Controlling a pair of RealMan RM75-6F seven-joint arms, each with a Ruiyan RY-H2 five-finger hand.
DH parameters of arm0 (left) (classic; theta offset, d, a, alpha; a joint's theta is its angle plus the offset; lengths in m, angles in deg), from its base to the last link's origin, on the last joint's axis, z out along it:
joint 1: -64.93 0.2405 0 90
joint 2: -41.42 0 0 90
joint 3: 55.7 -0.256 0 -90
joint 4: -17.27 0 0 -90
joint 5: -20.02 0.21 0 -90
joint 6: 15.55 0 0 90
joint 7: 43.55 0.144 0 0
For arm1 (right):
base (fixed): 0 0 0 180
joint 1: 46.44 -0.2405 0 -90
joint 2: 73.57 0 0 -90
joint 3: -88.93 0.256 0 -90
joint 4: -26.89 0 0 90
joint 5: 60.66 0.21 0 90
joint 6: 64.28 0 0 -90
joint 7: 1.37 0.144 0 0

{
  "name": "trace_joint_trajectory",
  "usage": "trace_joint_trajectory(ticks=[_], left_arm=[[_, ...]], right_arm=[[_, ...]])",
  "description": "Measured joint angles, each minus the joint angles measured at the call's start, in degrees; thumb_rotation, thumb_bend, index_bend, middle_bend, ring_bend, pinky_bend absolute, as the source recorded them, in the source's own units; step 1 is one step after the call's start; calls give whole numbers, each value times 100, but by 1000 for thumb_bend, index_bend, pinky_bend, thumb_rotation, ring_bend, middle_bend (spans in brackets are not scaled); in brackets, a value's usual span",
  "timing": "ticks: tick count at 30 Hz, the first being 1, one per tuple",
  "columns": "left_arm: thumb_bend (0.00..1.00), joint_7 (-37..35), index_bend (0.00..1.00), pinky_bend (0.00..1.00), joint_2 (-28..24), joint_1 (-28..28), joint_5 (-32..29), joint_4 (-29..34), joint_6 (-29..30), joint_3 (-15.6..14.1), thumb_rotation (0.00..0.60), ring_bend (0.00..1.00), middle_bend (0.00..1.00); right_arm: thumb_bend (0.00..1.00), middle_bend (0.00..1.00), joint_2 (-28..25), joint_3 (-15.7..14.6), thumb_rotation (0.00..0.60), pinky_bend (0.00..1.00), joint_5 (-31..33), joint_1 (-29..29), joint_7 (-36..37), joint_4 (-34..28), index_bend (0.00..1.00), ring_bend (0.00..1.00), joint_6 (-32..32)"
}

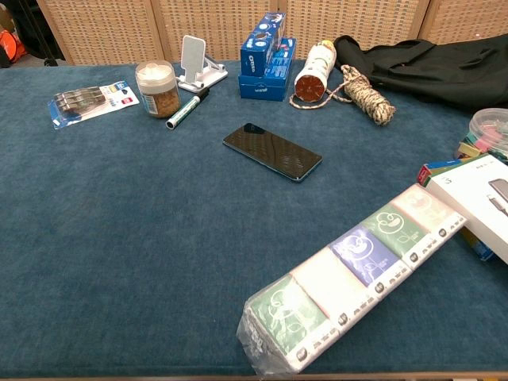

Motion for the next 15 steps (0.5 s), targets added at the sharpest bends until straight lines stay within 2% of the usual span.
trace_joint_trajectory(ticks=[9, 15], left_arm=[[0, 61, 0, 0, 19, 46, 82, 37, 96, -22, 600, 0, 0], [0, 139, 0, 0, 32, 6, 64, 47, 1, -18, 600, 0, 0]], right_arm=[[0, 0, 52, 154, 600, 0, -246, -92, 115, -41, 0, 0, 267], [0, 0, 19, 359, 600, 0, -337, -613, -190, -633, 0, 0, 1054]])
